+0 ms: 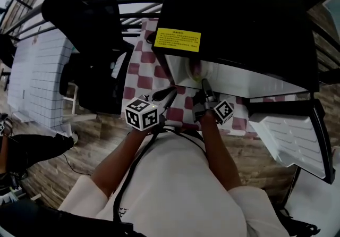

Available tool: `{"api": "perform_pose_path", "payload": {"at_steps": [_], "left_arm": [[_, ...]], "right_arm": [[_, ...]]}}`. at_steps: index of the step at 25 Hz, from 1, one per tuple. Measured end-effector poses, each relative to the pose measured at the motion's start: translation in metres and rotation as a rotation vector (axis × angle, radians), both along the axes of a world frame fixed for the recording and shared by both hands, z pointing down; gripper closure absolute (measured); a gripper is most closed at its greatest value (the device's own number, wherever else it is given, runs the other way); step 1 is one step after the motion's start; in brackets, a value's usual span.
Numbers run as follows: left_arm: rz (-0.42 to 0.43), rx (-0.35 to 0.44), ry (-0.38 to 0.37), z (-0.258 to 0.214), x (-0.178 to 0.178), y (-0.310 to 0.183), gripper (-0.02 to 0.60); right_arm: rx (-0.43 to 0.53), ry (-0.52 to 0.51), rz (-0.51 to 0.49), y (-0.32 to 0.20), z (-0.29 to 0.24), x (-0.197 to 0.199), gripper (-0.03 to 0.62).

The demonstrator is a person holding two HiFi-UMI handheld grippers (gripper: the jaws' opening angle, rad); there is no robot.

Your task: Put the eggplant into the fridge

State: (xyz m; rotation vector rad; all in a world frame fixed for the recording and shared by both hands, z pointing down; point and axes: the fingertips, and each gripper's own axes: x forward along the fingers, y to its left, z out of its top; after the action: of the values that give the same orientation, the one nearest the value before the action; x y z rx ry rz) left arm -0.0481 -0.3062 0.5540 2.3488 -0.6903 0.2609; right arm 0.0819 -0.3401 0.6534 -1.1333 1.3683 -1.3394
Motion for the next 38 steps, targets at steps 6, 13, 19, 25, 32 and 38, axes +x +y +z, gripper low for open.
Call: {"api": "perform_pose_path", "payload": {"at_steps": [6,13,19,25,32,38], "left_arm": [[0.062,0.011,0.003,0.001,0.009,-0.001,0.577],[0.115,0.013,-0.012,0.01,0.015,0.0,0.577],[0.14,0.012,-0.018,0.013,0.019,0.001,0.577],[0.145,0.016,-0.01,0.01,0.019,0.001,0.577],[0.138,0.019,-0.016,0.01,0.015,-0.001,0.577],[0.152,0.034,-0.023,0.007,0.018,-0.004,0.577]], "right_arm": [[-0.006,0.002,0.058,-0.003,0.007,-0.004,0.556],[-0.09,0.019,0.104,-0.006,0.018,-0.007,0.564],[-0.159,0.056,0.106,-0.006,0.025,-0.009,0.568],[-0.213,0.097,0.091,-0.006,0.028,-0.016,0.571],[-0.254,0.155,0.049,-0.011,0.032,-0.022,0.571],[-0.303,0.267,0.014,-0.014,0.035,-0.021,0.562]]}}
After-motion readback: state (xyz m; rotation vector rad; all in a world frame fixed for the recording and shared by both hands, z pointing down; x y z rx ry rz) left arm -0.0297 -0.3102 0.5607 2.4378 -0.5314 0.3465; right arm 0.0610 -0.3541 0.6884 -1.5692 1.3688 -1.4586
